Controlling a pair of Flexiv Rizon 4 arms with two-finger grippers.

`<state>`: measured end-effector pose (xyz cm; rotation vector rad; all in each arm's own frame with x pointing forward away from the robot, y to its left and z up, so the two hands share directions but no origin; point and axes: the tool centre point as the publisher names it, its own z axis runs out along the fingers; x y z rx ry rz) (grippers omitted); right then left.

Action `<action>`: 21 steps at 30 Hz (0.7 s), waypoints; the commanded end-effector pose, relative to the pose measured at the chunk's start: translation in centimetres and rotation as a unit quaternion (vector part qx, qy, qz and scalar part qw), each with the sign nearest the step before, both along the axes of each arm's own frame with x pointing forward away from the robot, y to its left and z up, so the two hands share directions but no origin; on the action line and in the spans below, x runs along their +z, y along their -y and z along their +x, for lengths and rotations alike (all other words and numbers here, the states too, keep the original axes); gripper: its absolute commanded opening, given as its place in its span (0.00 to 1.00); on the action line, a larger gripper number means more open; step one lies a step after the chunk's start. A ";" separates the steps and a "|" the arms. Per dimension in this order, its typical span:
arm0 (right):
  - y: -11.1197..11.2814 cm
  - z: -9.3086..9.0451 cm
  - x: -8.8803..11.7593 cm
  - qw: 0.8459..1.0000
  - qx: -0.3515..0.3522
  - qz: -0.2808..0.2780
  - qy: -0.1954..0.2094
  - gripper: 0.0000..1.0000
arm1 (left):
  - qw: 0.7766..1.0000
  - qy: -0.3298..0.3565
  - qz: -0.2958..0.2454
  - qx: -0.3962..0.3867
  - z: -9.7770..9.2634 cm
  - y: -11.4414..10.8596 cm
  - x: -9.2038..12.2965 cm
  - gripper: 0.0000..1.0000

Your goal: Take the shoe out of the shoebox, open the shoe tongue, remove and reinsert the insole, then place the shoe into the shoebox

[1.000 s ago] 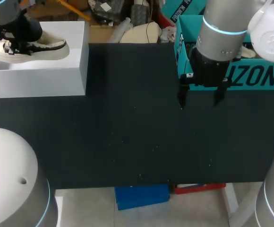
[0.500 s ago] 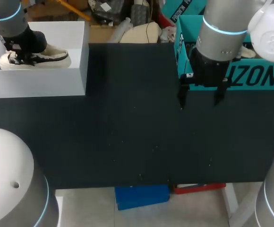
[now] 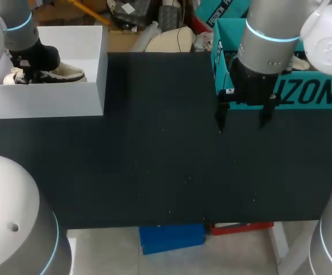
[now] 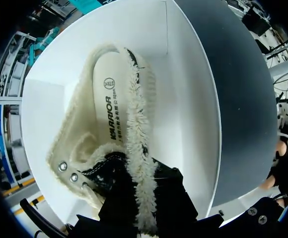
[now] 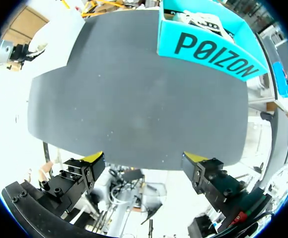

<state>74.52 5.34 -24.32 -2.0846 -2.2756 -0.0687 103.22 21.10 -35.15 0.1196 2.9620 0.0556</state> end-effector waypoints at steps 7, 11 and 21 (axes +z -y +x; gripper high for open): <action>-0.1 0.0 0.0 1.000 0.000 -0.001 0.000 1.00 | 0.999 -0.025 -0.022 0.013 -0.6 0.0 1.4 0.50; -0.1 0.0 0.0 1.000 0.000 -0.001 0.000 1.00 | 0.999 -0.041 -0.025 0.015 -1.3 0.3 3.8 0.47; -0.1 0.0 0.0 1.000 0.000 -0.001 0.000 1.00 | 0.997 -0.063 -0.017 0.042 -3.7 1.5 12.4 0.76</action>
